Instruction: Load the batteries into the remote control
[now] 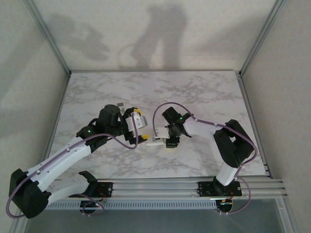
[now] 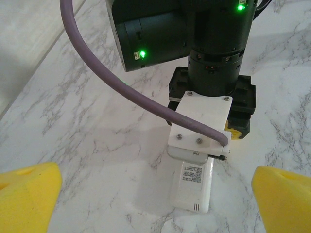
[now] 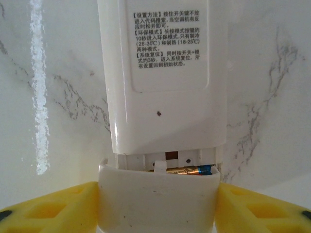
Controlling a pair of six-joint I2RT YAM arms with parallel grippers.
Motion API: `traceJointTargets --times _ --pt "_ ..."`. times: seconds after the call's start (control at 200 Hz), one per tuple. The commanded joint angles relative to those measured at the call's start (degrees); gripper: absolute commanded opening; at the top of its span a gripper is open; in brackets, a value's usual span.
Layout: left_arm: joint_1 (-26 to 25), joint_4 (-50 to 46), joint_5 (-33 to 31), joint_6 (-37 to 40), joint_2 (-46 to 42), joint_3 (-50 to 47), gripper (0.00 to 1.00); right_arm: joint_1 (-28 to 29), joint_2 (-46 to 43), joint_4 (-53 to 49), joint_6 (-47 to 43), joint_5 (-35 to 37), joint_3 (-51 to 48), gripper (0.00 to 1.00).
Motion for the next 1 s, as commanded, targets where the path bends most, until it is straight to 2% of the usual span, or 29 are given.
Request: traceJointTargets --times 0.0,0.801,0.821,0.996 --pt "-0.2 -0.6 0.3 0.9 -1.1 -0.6 0.99 0.6 1.1 -1.4 -1.1 -0.9 0.9 0.61" --pt "-0.2 -0.6 0.4 0.9 -1.0 -0.7 1.0 0.6 4.3 -2.2 -4.5 -0.2 4.0 0.63" --pt "-0.2 -0.6 0.4 0.9 -0.9 -0.7 1.0 2.0 4.4 -2.1 -4.5 -0.3 4.1 0.63" --pt "-0.1 -0.4 0.3 1.0 -0.9 -1.0 0.99 2.3 3.6 -1.4 -3.1 -1.6 4.6 0.63"
